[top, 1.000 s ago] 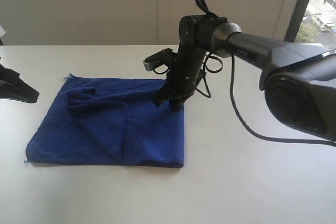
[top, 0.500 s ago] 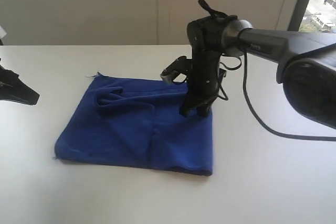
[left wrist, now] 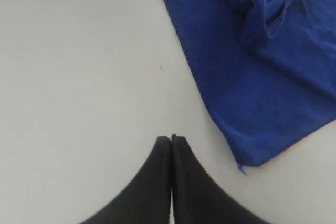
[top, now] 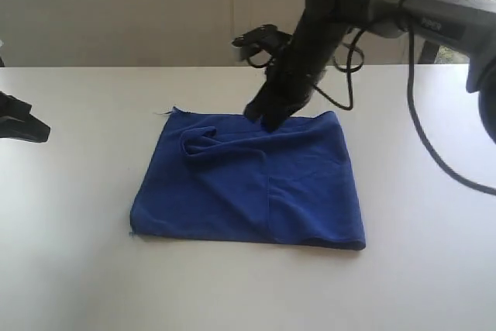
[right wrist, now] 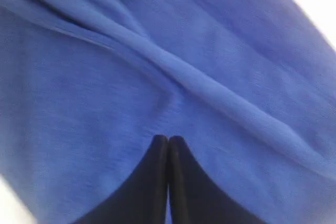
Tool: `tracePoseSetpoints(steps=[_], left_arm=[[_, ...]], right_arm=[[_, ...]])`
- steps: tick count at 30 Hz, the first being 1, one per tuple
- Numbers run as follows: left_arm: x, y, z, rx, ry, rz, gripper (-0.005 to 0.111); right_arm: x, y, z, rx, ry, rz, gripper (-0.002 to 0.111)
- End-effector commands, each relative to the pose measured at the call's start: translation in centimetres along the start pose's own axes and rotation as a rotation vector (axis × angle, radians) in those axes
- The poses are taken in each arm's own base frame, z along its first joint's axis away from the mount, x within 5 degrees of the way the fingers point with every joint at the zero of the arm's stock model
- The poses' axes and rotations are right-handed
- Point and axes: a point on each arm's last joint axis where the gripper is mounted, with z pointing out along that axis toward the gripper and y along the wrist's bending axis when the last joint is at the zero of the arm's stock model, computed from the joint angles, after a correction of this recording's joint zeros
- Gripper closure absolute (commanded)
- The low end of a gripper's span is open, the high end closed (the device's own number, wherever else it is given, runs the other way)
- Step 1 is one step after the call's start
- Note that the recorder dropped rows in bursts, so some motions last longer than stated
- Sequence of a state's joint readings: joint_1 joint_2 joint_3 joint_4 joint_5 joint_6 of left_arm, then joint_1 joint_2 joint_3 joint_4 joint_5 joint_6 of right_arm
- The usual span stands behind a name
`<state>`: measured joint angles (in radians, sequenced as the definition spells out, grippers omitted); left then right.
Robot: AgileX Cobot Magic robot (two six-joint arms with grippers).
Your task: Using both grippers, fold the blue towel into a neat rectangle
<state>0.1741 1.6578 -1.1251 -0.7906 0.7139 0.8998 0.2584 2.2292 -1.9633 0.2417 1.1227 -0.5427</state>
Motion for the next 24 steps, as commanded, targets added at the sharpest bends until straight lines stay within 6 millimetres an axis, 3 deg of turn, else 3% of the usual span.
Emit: tracePoseSetpoints(steps=[1,2,6,10,13,21,24], left_arm=[[-0.5,0.0,-0.2,-0.003,-0.042,-0.025,0.107],[-0.5,-0.1,-0.2,0.000,-0.040,-0.025,0.107],[-0.4,-0.1,-0.2,0.009,-0.035,-0.024,0.107],[-0.4,-0.1,-0.2,0.009,-0.035,-0.024,0.107],[-0.4,-0.1,-0.2,0.008,-0.037,-0.026,0.107],[-0.4,-0.2,-0.2,0.011,-0.036,-0.024,0.107],[-0.5,-0.4,-0.2,0.034,-0.039,-0.034,0.107]], right_arm=[[-1.9,6.9,4.3,-0.123,0.037,-0.152,0.108],[-2.1,8.0,6.0,-0.071,0.068,-0.173,0.108],[-2.1,9.0,9.1,0.021,0.093,-0.180,0.108],[-0.4,10.7,11.0,-0.091,0.268,-0.221,0.108],[-0.4,11.7,10.3,-0.186,0.277,-0.225,0.108],[-1.3,12.0,7.4,-0.170,0.217,-0.199,0.108],[-2.0,12.2,4.6,-0.145,0.165,-0.204,0.108]])
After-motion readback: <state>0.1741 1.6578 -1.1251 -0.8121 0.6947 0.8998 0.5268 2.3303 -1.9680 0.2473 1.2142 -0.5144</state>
